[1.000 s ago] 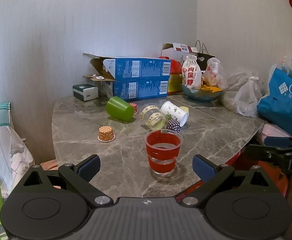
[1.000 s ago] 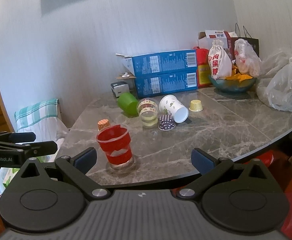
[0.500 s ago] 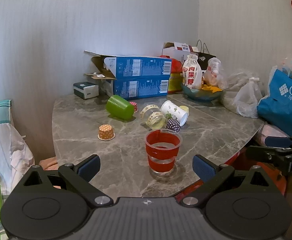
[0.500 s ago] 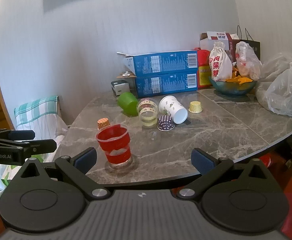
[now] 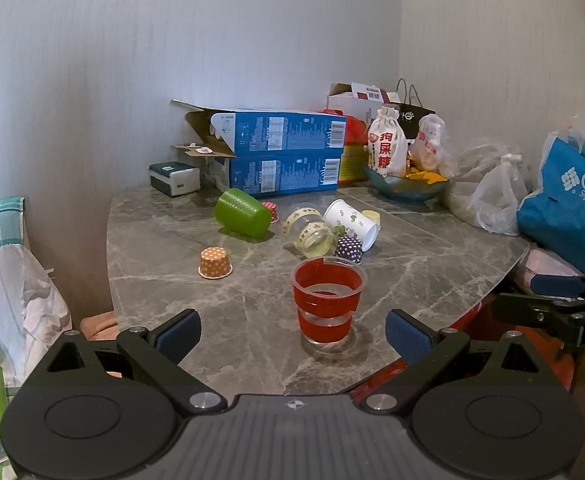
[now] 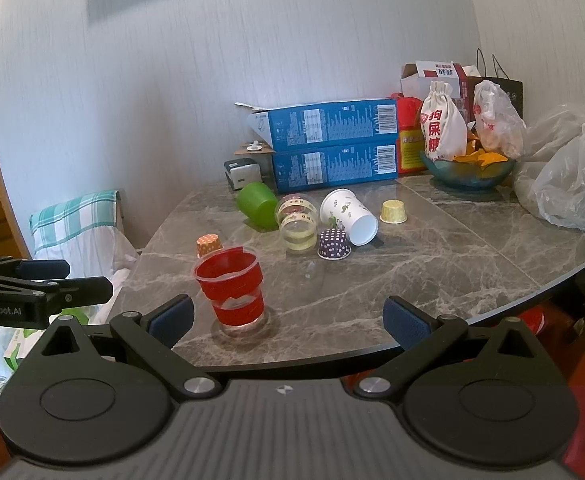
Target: Flip cup upright
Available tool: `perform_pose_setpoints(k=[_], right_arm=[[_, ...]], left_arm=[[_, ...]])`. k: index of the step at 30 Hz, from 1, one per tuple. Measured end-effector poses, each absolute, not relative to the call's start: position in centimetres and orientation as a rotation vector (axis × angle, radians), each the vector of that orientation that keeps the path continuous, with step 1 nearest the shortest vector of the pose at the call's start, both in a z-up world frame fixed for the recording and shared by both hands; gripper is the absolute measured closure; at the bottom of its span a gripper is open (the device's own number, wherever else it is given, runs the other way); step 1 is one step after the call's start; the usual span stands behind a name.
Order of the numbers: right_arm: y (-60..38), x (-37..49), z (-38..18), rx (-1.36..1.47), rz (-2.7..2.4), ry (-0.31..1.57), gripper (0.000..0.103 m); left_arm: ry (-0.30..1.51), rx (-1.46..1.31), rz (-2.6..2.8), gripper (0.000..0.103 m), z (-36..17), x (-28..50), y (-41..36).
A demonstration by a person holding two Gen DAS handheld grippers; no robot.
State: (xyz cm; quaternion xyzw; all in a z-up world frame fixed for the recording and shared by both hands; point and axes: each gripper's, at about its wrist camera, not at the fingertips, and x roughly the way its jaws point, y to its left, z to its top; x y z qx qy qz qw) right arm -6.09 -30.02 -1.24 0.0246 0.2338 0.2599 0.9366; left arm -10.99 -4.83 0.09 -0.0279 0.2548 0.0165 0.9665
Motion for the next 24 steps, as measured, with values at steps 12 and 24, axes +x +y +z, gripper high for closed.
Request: perform_pose_setpoints(k=[12,24], right_arm=[[-30.13,-5.99,-1.33,0.051,0.529,0.485,0.001],[-30.08,-5.82,-1.55,0.052,0.531,0.492,0.001]], left_arm=[[0.527,-0.053,0.040,0.003,-0.21,-10.54,-4.67],[0.529,-0.050,0.034,0.003,-0.36,-10.51,-4.79]])
